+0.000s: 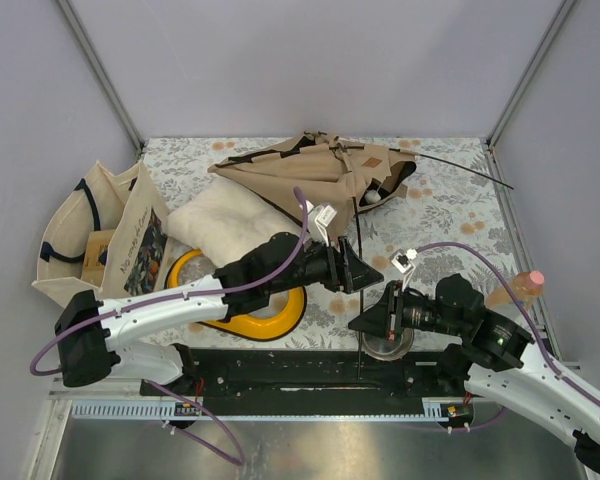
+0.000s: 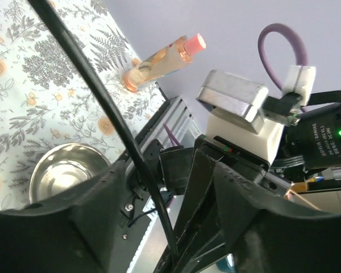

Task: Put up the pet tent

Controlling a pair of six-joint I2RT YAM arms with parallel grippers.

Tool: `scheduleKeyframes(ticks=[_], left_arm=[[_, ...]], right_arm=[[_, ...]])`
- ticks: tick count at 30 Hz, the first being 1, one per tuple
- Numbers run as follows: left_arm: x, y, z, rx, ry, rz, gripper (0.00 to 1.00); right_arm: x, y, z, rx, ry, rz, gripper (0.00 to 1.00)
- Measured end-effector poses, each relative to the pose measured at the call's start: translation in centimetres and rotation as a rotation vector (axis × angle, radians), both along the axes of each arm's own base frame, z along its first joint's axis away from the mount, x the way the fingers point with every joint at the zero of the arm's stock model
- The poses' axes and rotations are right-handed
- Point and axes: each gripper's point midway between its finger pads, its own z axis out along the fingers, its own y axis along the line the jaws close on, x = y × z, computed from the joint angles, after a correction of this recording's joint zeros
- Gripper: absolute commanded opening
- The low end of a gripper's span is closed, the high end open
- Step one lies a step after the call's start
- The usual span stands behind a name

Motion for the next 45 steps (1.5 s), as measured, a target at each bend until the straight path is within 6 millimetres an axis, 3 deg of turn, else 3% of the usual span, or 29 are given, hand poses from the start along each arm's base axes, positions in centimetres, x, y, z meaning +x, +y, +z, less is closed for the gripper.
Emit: scheduleKeyframes(ticks=[2,5,10,15,19,22,25,30,33,37,42,45], left_arm=[[0.3,0.0,0.3,-0.007,-0.022,0.009,0.92],[0.7,0.1,0.2,0.007,-0.048,0.022,0.99],[1.0,1.0,0.3,0.029,-0.076,0.049,0.99],[1.1,3.5,2.8,0.001,-0.132,0.114,0.99],[1.1,6.4,4.2,-0.021,-0.19,0.176,0.88],[1.3,8.0,2.4,0.019,-0.23,0.208,0.85],[2.2,8.6,-1.5,0.116,-0.279,0.233,0.85],[4.1,8.3,-8.3,0.277,-0.367,0.255,0.82],[5.4,7.6,-10.5,0.335,-0.419,0.273,0.8],[7.2,6.6,-10.6,0.336,-0.497,0.324,0.8],[9.5,5.7,-8.9,0.306,-0.57,0.425,0.81],[10.5,5.4,-8.4,0.299,-0.597,0.47,0.74]], right_arm=[[-0.2,-0.2,-0.5,-0.019,0.024,0.0,0.0],[-0.4,-0.5,-0.7,-0.026,0.044,-0.011,0.0],[-0.5,-0.8,0.1,-0.012,0.063,-0.033,0.0],[-0.3,-1.1,0.7,-0.002,0.072,-0.061,0.0],[-0.1,-1.3,1.5,0.017,0.087,-0.087,0.0],[0.1,-1.2,2.3,0.036,0.107,-0.103,0.0],[0.2,-0.9,3.5,0.053,0.133,-0.11,0.0],[0.5,-0.4,5.9,0.093,0.164,-0.118,0.0],[0.6,-0.2,6.9,0.113,0.186,-0.125,0.0],[0.6,-0.1,7.6,0.132,0.219,-0.134,0.0],[0.9,0.1,8.1,0.147,0.245,-0.148,0.0],[1.0,0.1,8.5,0.161,0.248,-0.157,0.0]])
